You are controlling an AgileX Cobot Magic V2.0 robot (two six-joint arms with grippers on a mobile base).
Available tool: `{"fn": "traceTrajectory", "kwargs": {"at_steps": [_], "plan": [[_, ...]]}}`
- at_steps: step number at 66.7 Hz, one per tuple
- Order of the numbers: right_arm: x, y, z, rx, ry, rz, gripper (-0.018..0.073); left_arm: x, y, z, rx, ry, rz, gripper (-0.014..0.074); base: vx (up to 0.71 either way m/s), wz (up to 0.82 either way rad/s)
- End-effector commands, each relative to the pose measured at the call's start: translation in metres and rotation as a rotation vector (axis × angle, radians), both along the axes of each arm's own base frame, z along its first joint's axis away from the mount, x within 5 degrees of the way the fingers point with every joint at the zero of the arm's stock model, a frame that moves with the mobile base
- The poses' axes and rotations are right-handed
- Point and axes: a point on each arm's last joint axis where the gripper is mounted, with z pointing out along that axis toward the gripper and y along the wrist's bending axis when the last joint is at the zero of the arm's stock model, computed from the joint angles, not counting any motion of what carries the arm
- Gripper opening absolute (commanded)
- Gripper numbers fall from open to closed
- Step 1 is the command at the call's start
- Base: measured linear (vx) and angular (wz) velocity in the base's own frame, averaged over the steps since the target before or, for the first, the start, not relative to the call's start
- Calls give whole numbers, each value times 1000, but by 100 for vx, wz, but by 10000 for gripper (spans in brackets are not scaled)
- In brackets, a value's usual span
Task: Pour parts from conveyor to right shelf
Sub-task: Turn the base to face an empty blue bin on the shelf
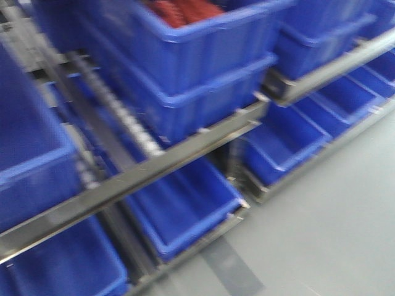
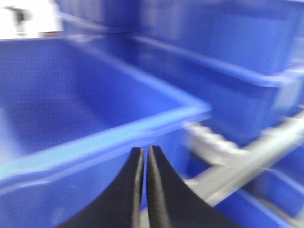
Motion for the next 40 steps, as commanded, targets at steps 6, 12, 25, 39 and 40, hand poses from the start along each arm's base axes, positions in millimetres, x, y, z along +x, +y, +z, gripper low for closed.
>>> {"fn": "traceTrajectory", "kwargs": {"at_steps": [6, 12, 25, 39, 40], "plan": [[0, -1, 16, 2, -98, -7, -2, -2, -1, 13, -12, -97, -8, -6, 19, 78], [0, -1, 16, 2, -98, -7, -2, -2, -1, 13, -12, -97, -8, -6, 18, 78], [0, -1, 16, 2, -98, -7, -2, -2, -1, 13, -12, -97, -8, -6, 18, 78], [0, -1, 16, 2, -98, -7, -2, -2, -1, 13, -12, -97, -8, -6, 15, 63], [0, -1, 16, 2, -98, -7, -2, -2, -1, 13, -12, -97, -8, -6, 13, 45]]}}
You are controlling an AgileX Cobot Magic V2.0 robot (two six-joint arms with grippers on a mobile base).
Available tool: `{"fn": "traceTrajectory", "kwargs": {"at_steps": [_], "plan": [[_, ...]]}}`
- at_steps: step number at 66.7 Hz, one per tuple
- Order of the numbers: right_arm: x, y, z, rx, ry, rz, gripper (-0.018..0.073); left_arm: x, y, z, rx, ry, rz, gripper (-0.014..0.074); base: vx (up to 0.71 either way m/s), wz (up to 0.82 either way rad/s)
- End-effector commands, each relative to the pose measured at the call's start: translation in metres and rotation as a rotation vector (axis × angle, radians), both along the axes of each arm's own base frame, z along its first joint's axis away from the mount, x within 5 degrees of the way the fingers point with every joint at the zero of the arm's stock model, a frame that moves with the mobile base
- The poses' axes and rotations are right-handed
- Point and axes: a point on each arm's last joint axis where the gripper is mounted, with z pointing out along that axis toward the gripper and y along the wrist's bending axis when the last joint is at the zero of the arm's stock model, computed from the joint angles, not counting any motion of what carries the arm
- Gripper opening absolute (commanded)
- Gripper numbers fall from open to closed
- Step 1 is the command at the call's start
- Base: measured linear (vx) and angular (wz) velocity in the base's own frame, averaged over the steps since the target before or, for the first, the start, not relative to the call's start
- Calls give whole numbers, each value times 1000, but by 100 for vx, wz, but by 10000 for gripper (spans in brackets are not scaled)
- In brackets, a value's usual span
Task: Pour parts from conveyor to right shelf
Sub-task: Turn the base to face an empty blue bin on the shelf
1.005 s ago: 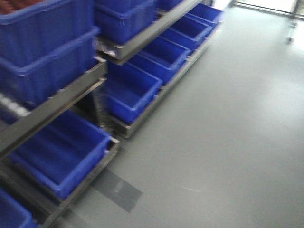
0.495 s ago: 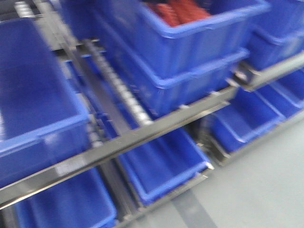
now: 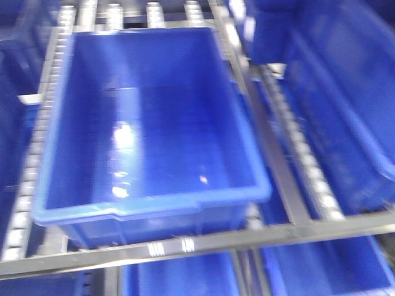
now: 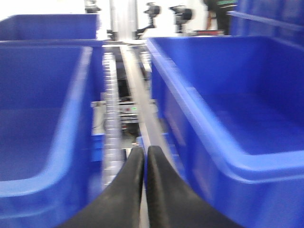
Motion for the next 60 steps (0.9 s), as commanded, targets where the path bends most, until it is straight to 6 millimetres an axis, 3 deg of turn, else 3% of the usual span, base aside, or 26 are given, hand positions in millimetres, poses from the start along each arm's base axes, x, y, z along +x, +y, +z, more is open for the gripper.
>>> {"fn": "traceTrajectory", "kwargs": {"at_steps": [1, 60], "plan": [[0, -1, 16, 2, -98, -7, -2, -2, -1, 13, -12, -97, -8, -6, 14, 42], [0, -1, 16, 2, -98, -7, -2, -2, -1, 13, -12, -97, -8, -6, 15, 11]]}}
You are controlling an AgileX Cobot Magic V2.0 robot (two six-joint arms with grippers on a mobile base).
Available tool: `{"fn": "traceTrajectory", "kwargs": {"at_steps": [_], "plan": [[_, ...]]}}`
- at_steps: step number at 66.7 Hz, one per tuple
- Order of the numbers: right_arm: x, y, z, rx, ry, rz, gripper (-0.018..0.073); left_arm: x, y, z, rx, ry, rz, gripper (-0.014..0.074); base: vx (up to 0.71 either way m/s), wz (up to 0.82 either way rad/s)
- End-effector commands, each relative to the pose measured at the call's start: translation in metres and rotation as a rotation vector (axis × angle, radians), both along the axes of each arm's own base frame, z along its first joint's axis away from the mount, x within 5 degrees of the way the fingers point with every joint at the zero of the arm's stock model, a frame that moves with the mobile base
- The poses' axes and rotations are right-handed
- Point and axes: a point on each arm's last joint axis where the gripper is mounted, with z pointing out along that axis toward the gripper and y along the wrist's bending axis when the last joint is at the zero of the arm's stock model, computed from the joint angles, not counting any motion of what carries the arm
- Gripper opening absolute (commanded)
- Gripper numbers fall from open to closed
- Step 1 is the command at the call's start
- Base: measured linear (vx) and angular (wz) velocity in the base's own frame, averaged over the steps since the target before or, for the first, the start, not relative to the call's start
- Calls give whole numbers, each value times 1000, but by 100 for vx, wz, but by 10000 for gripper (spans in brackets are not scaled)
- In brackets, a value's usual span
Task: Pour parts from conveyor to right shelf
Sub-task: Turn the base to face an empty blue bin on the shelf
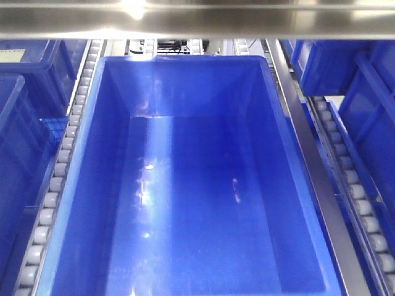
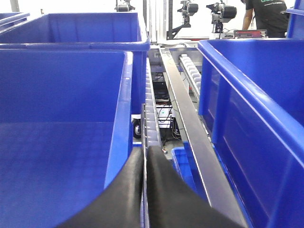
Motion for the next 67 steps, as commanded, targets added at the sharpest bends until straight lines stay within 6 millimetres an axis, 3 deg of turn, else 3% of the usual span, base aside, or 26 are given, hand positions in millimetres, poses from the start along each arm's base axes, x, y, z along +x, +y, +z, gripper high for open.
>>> {"fn": "traceTrajectory", "kwargs": {"at_steps": [1, 67], "plan": [[0, -1, 16, 2, -98, -7, -2, -2, -1, 13, -12, -97, -8, -6, 11, 3], [-1, -1, 17, 1, -109, -8, -2, -2, -1, 13, -12, -97, -8, -6, 2, 1]]}}
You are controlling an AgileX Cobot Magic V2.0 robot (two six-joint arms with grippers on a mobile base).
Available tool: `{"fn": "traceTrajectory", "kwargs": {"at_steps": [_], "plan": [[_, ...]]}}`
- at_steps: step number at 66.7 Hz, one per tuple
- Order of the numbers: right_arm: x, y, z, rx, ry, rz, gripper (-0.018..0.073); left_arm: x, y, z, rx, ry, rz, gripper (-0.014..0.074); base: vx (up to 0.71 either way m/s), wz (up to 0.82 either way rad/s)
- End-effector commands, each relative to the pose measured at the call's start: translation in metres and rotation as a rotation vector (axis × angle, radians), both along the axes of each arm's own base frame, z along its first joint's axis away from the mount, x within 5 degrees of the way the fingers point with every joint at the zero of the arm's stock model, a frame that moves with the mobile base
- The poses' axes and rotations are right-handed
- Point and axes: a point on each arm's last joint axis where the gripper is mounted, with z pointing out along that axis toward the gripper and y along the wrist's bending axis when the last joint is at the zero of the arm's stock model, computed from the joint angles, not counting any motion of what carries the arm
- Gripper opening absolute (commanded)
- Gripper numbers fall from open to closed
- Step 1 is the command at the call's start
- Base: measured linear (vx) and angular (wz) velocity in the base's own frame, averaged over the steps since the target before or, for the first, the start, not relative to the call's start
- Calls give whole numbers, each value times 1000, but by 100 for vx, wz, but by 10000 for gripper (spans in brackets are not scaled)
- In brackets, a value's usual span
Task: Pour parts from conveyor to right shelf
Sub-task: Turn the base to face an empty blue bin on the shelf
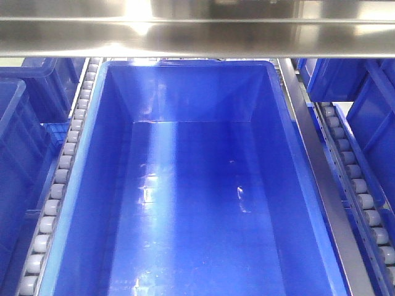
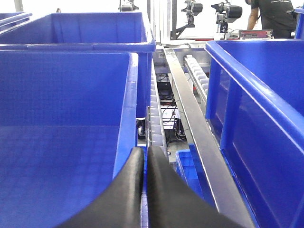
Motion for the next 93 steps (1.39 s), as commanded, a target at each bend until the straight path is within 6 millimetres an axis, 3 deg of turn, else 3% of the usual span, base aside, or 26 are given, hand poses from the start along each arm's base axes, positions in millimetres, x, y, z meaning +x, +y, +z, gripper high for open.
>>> {"fn": "traceTrajectory", "kwargs": {"at_steps": [1, 35, 44, 71, 93], "plan": [[-1, -1, 16, 0, -103, -8, -2, -2, -1, 13, -12, -97, -8, -6, 0, 0], [0, 0, 17, 62, -97, 6, -2, -2, -1, 13, -12, -97, -8, -6, 0, 0], [5, 1, 23, 34, -20, 13, -1, -2, -1, 13, -12, -97, -8, -6, 0, 0], [53, 10, 69, -69, 201, 109, 8, -2, -1, 13, -12, -97, -8, -6, 0, 0], [101, 51, 83, -193, 353, 372, 17, -2, -1, 13, -12, -97, -8, -6, 0, 0]]}}
